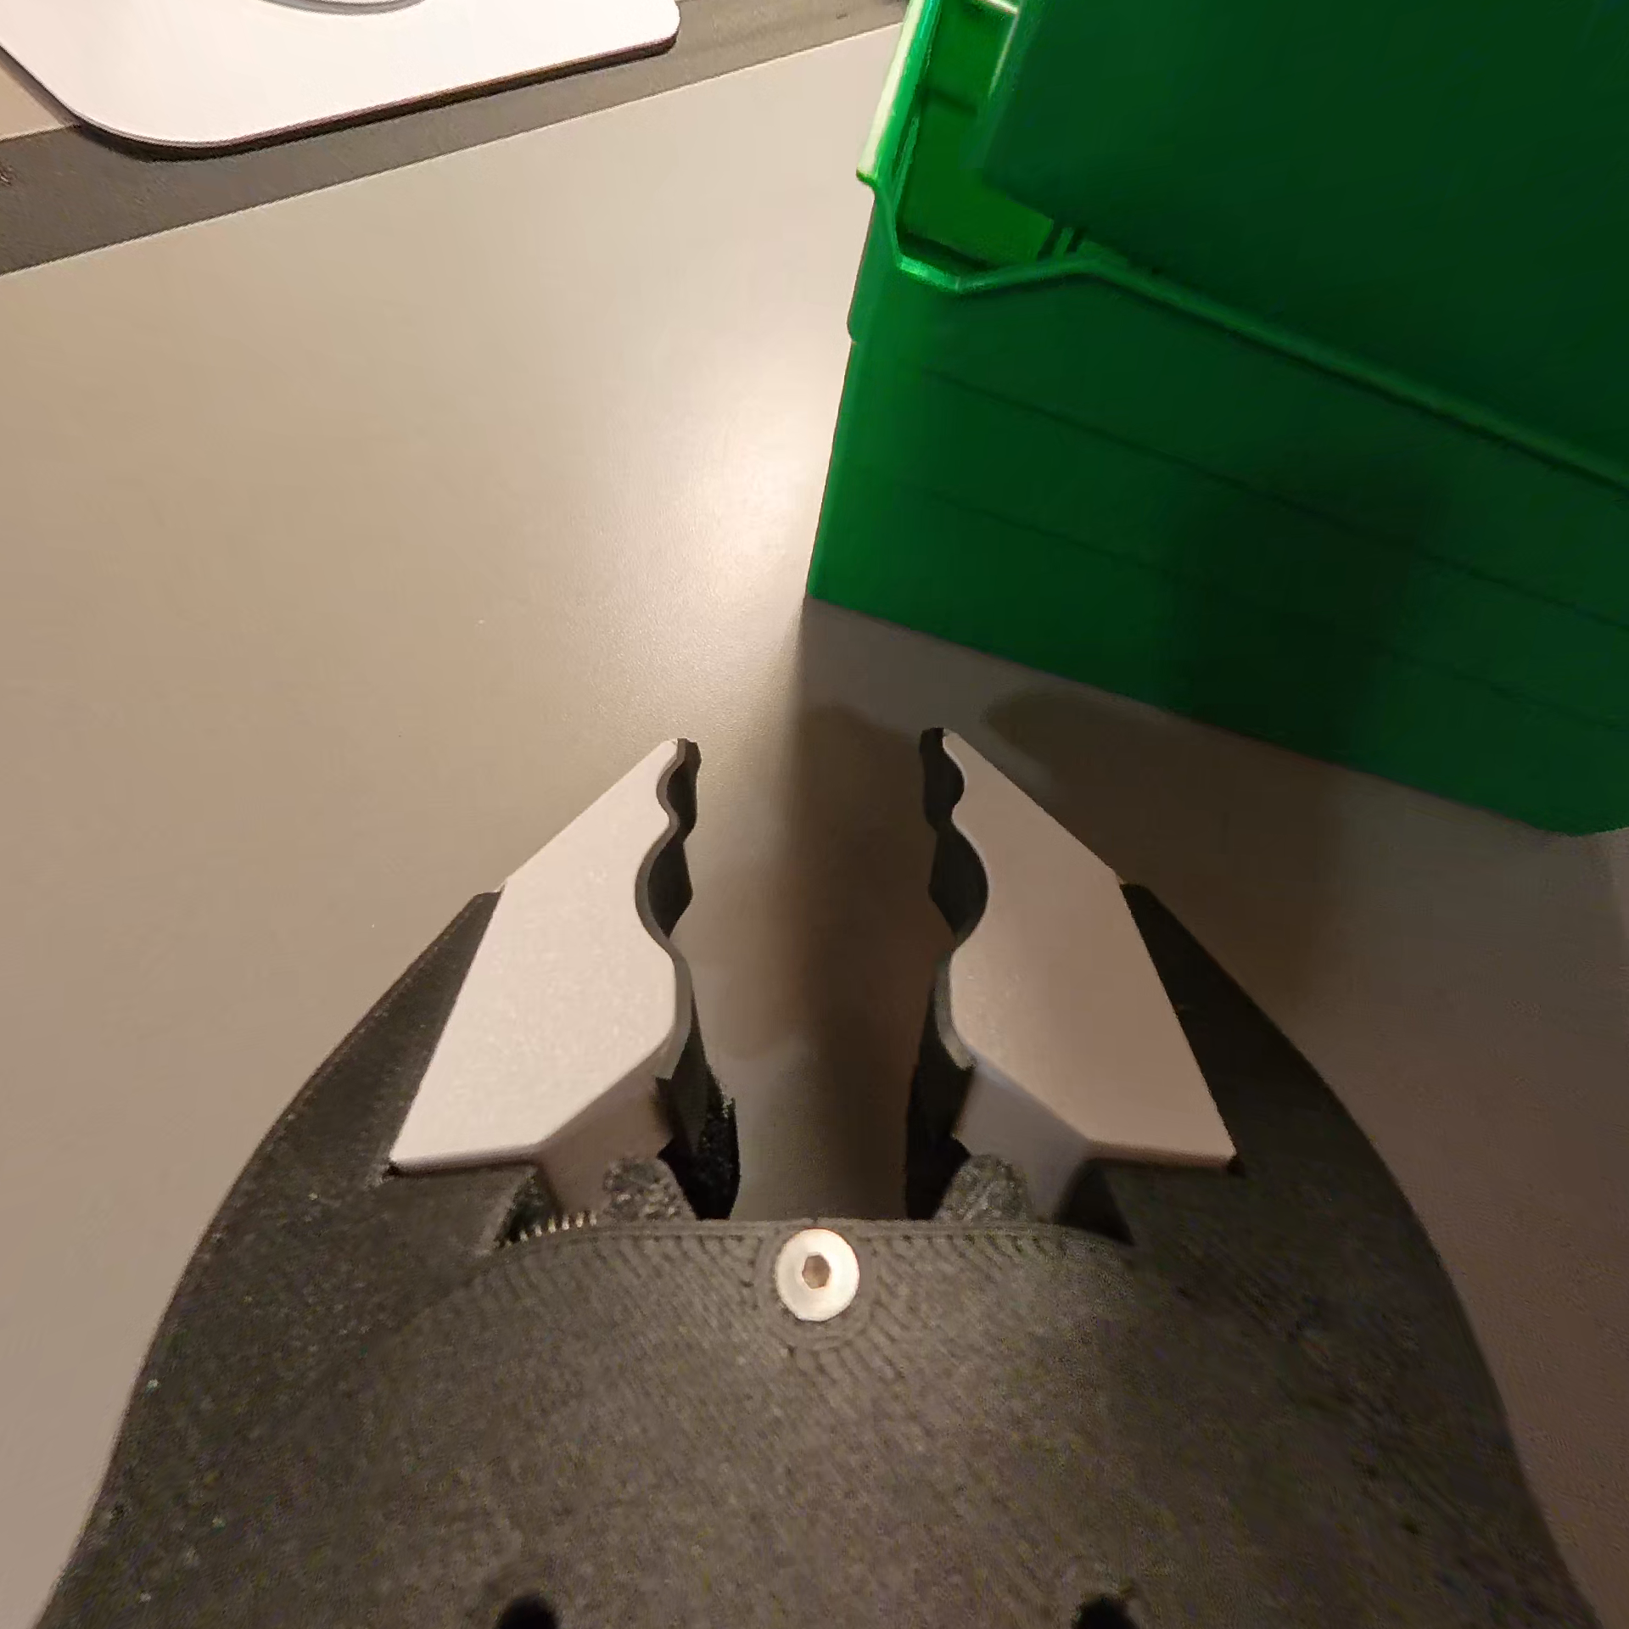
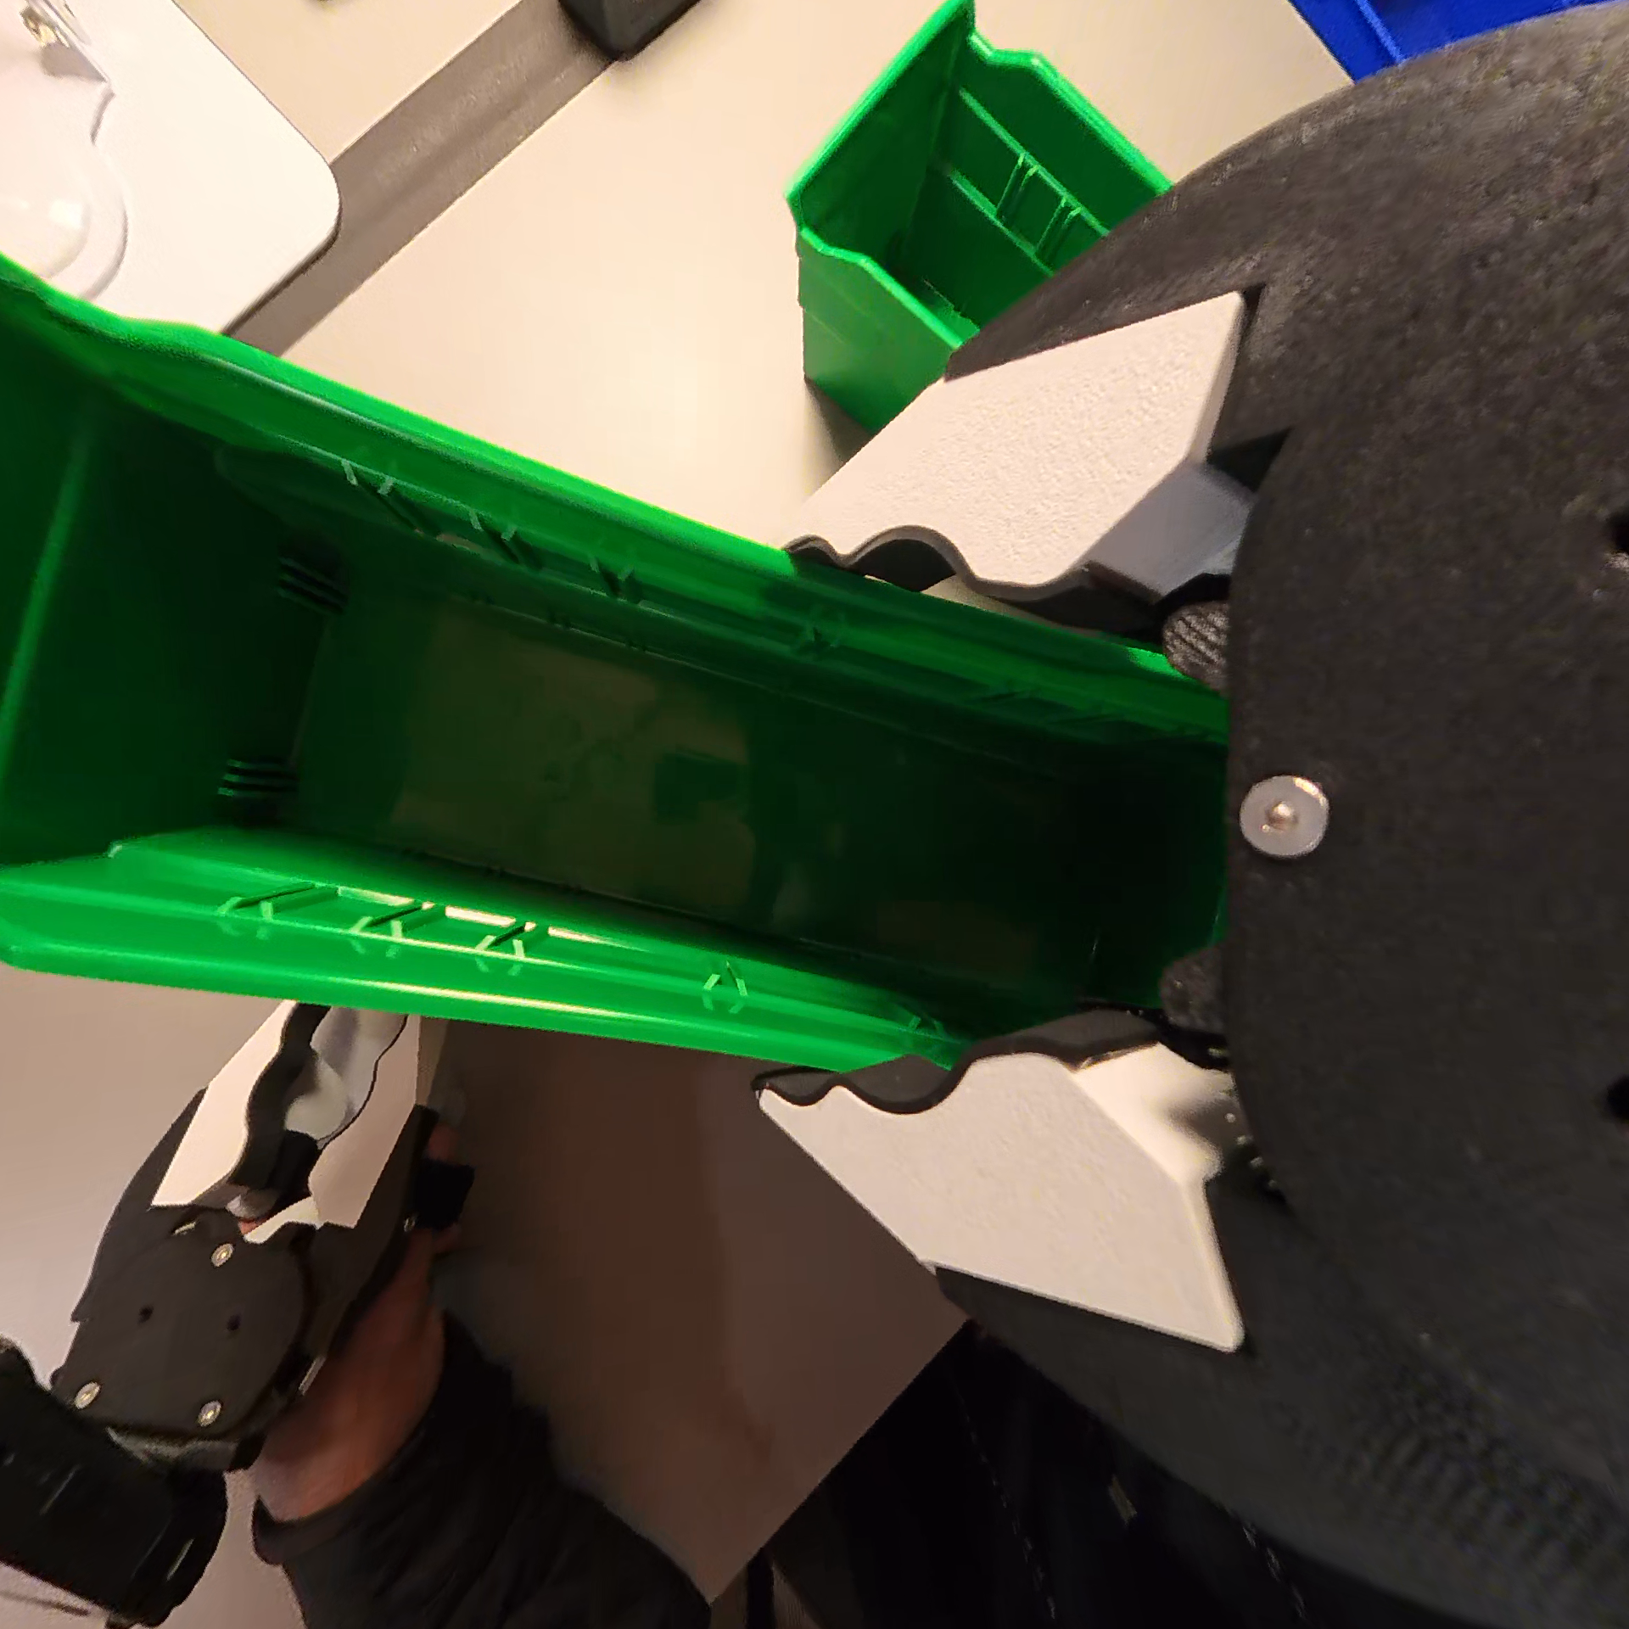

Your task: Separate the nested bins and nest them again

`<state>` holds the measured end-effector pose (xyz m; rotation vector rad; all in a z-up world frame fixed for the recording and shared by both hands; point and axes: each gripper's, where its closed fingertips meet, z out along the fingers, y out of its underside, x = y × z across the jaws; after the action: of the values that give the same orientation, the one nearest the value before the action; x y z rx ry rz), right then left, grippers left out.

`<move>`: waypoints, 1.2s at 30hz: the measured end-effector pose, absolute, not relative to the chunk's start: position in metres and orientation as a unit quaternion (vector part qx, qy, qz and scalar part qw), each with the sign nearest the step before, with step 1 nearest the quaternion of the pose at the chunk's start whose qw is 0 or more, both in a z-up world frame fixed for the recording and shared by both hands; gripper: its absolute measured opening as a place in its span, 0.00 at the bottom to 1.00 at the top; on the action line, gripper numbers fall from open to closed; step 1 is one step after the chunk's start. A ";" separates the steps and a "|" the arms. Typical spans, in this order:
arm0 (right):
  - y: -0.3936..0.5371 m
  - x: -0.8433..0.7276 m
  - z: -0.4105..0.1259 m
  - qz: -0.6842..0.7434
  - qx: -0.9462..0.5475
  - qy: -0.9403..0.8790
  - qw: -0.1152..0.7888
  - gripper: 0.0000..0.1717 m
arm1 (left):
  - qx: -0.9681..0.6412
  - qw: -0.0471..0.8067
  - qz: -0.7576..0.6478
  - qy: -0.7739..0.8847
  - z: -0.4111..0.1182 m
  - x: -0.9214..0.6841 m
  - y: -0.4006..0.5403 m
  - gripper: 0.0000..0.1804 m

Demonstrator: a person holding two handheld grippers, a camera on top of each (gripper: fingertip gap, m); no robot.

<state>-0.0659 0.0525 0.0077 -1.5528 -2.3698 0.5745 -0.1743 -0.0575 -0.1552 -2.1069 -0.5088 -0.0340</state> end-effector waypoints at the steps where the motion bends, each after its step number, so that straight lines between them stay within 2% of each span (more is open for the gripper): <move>1: 0.054 -0.065 0.010 0.198 -0.534 -0.812 0.126 0.64 | -0.859 0.468 -0.014 -0.207 -0.155 -0.174 -0.057 0.28; 13: 0.029 -0.054 0.051 0.177 -0.503 -0.832 0.150 0.64 | -0.858 0.477 -0.034 -0.187 -0.151 -0.166 -0.055 0.29; 15: 0.016 -0.054 0.054 0.177 -0.494 -0.839 0.147 0.64 | -0.854 0.502 -0.060 -0.122 -0.141 -0.147 -0.049 0.35; 18: -0.009 -0.053 0.055 0.181 -0.476 -0.849 0.140 0.64 | -0.814 0.564 -0.118 -0.074 -0.113 -0.121 -0.042 0.35; 22: -0.047 -0.057 0.049 0.194 -0.452 -0.861 0.129 0.64 | -0.733 0.633 -0.208 -0.137 -0.078 -0.125 -0.055 0.34; 23: -0.057 -0.059 0.048 0.200 -0.447 -0.862 0.129 0.64 | -0.730 0.632 -0.207 -0.156 -0.079 -0.132 -0.062 0.31; 24: -0.066 -0.061 0.046 0.205 -0.443 -0.863 0.129 0.64 | -0.729 0.632 -0.200 -0.174 -0.082 -0.139 -0.071 0.34; 30: -0.109 -0.073 0.013 0.229 -0.435 -0.866 0.097 0.64 | -0.714 0.591 -0.137 -0.349 -0.117 -0.189 -0.152 0.33; 36: -0.128 -0.079 -0.028 0.232 -0.448 -0.861 0.064 0.64 | -0.681 0.594 -0.076 -0.422 -0.119 -0.214 -0.212 0.31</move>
<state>-0.0788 -0.1283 -0.0279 -1.3520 -2.6014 0.7007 -0.2140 -0.2120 -0.1192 -1.5815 -0.9808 -0.1757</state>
